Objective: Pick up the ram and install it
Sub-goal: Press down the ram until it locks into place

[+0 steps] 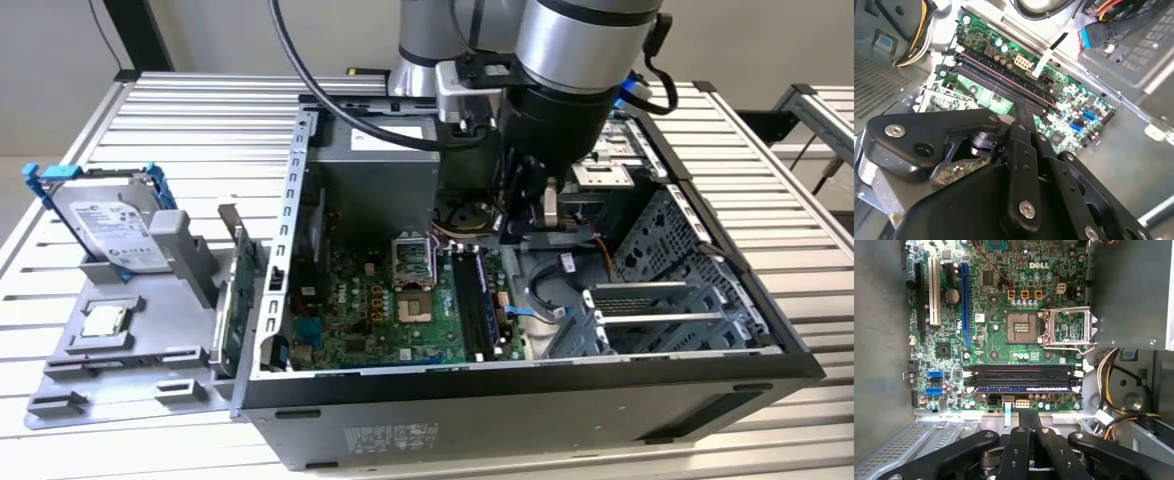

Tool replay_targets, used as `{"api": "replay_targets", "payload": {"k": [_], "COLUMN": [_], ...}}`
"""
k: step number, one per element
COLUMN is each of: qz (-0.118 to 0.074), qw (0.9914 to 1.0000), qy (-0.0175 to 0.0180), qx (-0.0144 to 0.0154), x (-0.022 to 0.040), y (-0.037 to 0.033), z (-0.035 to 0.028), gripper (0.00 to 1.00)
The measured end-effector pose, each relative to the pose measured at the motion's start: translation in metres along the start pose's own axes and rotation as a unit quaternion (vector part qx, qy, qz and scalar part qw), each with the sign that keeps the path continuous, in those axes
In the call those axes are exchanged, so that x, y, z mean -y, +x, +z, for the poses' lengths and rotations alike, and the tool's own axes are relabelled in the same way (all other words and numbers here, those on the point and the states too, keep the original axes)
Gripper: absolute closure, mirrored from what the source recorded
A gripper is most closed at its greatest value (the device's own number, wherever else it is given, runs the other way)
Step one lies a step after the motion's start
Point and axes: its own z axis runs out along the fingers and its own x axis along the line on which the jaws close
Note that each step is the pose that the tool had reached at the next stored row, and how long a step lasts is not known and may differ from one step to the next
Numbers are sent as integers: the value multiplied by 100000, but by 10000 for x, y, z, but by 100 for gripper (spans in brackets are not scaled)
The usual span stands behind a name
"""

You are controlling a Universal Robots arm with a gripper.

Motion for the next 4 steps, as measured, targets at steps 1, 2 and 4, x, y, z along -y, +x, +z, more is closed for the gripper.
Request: {"api": "replay_targets", "payload": {"k": [1, 2, 4], "qz": [1, -1, 0], "qw": [100000, 100000, 100000], "qy": [2, 1, -1], "qx": [10, 6, 0], "x": [0, 0, 0], "y": [0, 0, 0], "z": [-1, -4, -8], "gripper": [100, 100, 100]}}
